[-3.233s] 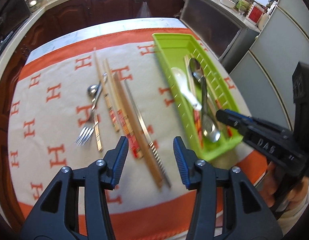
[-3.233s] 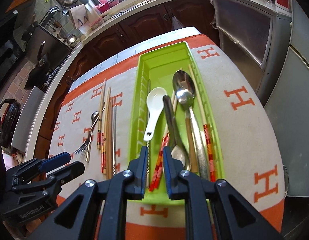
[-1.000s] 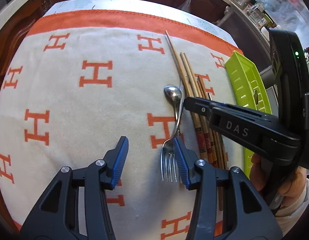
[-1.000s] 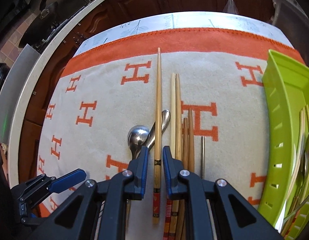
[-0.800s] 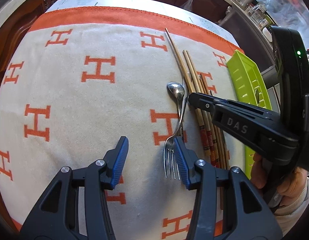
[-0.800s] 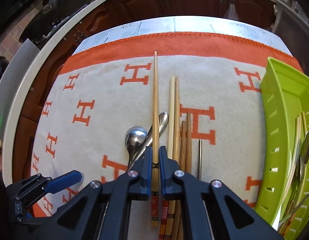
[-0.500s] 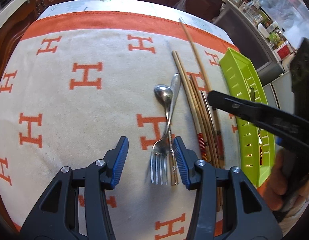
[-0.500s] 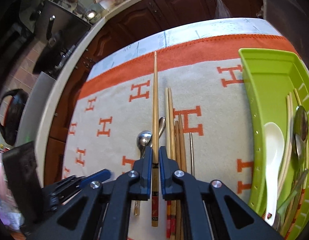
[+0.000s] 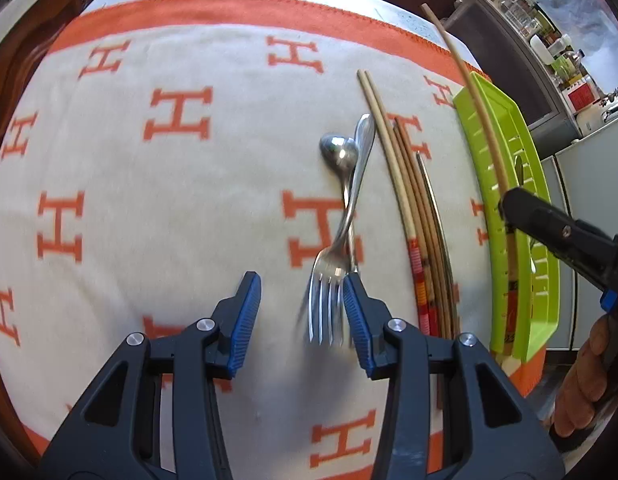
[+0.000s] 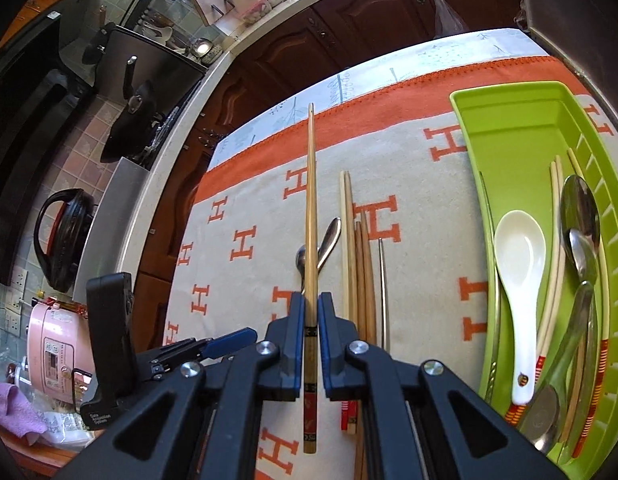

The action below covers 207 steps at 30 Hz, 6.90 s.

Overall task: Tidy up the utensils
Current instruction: 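Grasp a red-banded wooden chopstick with the right gripper, then close the left gripper on the steel fork while the right holds the chopstick, then carry the fork and chopstick into the lime-green tray and open both grippers, then withdraw both open grippers from the tray toward the remaining utensils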

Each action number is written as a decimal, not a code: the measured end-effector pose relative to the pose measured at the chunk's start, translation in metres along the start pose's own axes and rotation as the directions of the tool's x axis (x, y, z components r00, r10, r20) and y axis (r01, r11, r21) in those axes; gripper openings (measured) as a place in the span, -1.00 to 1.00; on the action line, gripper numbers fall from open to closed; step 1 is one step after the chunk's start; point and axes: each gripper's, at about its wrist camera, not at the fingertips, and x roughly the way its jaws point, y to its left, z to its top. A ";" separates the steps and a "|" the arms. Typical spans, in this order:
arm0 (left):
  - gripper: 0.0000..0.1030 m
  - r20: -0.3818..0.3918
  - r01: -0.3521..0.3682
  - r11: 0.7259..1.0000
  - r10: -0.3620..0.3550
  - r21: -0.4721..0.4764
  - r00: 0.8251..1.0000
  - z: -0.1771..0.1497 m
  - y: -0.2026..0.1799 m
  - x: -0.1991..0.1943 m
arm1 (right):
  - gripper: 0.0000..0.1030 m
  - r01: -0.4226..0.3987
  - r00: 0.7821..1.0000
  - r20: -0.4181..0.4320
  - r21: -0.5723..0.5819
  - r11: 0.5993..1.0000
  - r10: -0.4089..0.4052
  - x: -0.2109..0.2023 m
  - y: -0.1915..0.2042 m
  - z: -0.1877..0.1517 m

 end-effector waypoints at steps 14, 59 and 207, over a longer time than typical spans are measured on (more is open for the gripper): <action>-0.23 -0.071 0.215 0.955 -0.234 -0.205 0.970 -0.013 0.022 0.005 | -0.87 -0.017 1.000 0.021 0.032 0.999 0.016 -0.013 -0.010 -0.005; -1.00 0.175 0.266 0.931 -0.227 -0.251 0.958 -0.019 0.014 -0.072 | -0.87 0.000 0.981 0.191 0.233 0.972 -0.046 -0.104 -0.088 -0.052; -0.18 0.049 -0.104 0.990 0.109 -0.095 0.993 -0.085 -0.010 -0.044 | -0.90 0.073 0.966 0.200 0.397 0.915 -0.163 -0.066 -0.098 -0.045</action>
